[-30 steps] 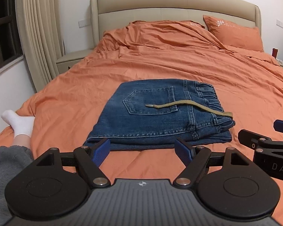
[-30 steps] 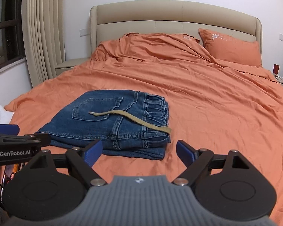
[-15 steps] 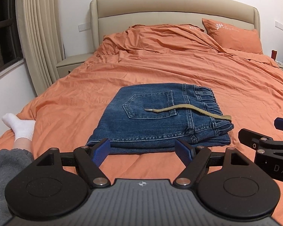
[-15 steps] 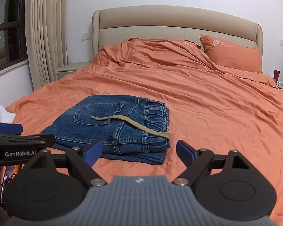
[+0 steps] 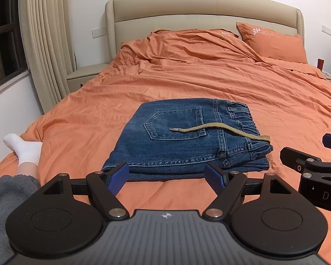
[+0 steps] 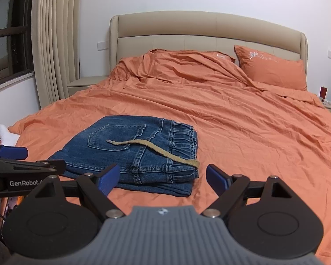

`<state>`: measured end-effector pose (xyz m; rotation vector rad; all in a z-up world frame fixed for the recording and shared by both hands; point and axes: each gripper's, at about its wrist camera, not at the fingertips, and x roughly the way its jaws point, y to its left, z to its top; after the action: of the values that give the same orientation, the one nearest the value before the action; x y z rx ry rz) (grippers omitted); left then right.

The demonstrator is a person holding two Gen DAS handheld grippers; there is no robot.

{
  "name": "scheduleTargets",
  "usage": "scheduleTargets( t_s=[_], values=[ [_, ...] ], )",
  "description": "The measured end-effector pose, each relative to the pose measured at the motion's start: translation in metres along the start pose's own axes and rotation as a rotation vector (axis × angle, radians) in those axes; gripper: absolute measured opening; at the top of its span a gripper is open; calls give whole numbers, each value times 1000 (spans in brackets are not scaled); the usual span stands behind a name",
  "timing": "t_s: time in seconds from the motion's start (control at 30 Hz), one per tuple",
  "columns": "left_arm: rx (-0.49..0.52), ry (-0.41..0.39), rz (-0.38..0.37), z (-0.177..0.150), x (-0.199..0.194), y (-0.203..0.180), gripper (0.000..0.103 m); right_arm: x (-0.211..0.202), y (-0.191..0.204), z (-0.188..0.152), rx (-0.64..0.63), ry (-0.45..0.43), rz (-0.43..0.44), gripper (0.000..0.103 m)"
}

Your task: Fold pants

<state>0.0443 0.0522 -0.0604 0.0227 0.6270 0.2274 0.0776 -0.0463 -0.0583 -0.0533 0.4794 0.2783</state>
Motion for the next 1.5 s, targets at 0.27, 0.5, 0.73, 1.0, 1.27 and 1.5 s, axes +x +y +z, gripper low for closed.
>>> scheduleTargets(
  t_s=[0.27, 0.5, 0.73, 1.0, 1.27, 1.5],
  values=[
    [3, 0, 1, 0, -1, -1, 91, -2, 0, 1, -3, -2, -3, 82],
    [9, -2, 2, 0, -2, -2, 91, -3, 0, 1, 2, -5, -4, 82],
    [10, -3, 3, 0, -2, -2, 91, -3, -2, 1, 8, -1, -5, 82],
    [11, -5, 0, 0, -2, -1, 91, -3, -1, 2, 9, -2, -5, 82],
    [13, -7, 0, 1, -4, -1, 91, -1, -2, 1, 18, 7, -2, 82],
    [14, -10, 4, 3, -5, 0, 91, -2, -2, 1, 16, 7, -7, 82]
  ],
)
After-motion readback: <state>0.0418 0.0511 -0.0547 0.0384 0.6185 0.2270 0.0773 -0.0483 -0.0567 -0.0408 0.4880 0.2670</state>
